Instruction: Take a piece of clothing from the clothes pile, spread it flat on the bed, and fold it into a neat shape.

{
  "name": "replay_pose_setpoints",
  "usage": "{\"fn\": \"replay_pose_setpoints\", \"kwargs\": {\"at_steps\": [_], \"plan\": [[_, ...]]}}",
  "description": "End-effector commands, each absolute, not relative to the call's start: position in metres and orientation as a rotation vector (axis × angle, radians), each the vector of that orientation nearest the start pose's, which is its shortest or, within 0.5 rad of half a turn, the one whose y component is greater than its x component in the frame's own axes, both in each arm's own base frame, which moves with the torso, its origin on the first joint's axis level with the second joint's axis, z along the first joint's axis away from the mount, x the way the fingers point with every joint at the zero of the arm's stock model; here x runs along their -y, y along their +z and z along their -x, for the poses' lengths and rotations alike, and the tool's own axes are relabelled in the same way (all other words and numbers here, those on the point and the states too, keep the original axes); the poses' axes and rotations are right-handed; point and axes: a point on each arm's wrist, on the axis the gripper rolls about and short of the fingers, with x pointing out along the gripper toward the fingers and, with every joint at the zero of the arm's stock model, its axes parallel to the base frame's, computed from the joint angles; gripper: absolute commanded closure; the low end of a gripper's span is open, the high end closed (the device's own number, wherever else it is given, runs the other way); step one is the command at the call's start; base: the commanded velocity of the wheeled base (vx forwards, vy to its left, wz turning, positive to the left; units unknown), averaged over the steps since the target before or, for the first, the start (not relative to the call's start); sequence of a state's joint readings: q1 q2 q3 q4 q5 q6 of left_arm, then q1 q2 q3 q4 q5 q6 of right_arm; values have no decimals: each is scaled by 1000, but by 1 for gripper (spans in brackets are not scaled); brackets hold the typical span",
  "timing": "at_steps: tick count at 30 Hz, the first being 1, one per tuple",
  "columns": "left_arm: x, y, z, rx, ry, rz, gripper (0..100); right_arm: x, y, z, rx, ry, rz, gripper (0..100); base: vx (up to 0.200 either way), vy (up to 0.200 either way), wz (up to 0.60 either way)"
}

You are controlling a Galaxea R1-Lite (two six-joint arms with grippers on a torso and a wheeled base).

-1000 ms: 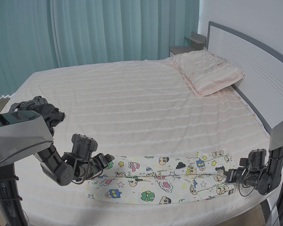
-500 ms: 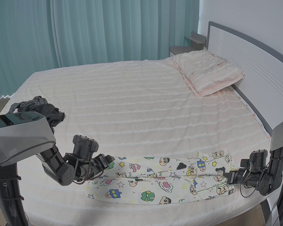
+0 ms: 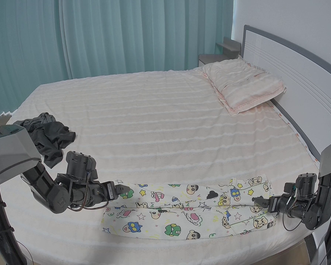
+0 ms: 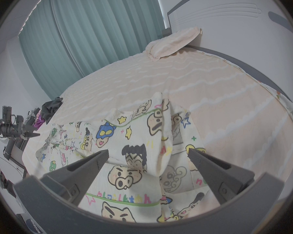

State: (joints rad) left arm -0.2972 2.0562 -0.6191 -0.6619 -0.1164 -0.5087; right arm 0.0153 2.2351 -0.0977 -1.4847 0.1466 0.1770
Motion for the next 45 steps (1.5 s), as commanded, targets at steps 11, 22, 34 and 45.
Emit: {"fn": "replay_pose_setpoints", "kwargs": {"at_steps": [11,22,34,45], "plan": [[84,-33,-296,-1044,-237,199,0,-10,2,-224,-599,132,-181,0,0,0,0],[86,-35,-306,-1006,-198,201,0,-11,0,-223,-609,137,-179,0,0,0,0],[85,-23,-314,-910,-135,402,0,-13,0,-224,-608,144,-179,0,0,0,0],[85,-25,-305,-936,-146,398,0,-13,-4,-225,-625,140,-177,0,0,0,0]]}}
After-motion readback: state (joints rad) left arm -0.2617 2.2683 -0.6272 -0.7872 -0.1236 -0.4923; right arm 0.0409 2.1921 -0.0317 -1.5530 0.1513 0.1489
